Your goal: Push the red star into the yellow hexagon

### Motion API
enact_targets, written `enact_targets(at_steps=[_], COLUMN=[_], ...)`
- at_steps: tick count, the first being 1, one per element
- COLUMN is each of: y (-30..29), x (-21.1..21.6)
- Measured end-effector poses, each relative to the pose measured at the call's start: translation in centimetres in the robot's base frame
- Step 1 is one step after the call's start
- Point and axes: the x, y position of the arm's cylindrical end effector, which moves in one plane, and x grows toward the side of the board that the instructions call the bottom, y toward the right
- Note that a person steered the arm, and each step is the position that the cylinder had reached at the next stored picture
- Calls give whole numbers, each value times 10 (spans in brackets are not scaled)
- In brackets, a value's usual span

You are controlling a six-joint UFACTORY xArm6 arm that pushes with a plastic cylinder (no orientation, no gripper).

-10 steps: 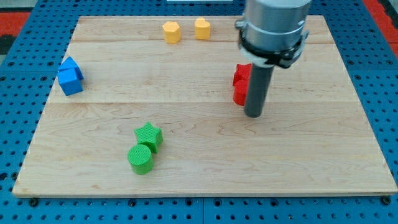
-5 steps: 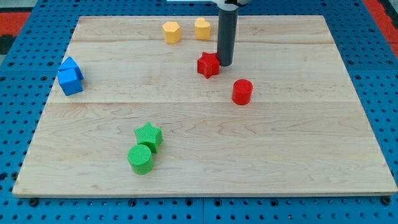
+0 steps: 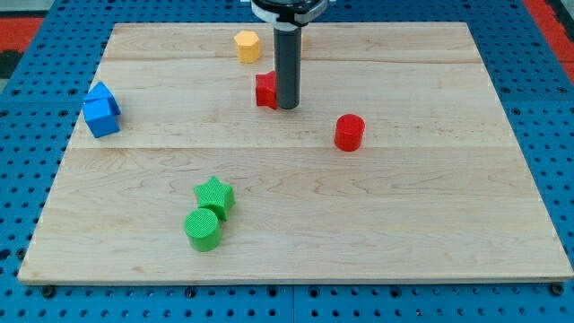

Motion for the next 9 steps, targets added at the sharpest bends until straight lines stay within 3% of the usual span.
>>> enact_targets(at_steps=[1,3,4,6,7,8,9], y=[-49,-109,-107,-35,-13,89,131], x=[-28,-37,-63,-75,-40,-15,65])
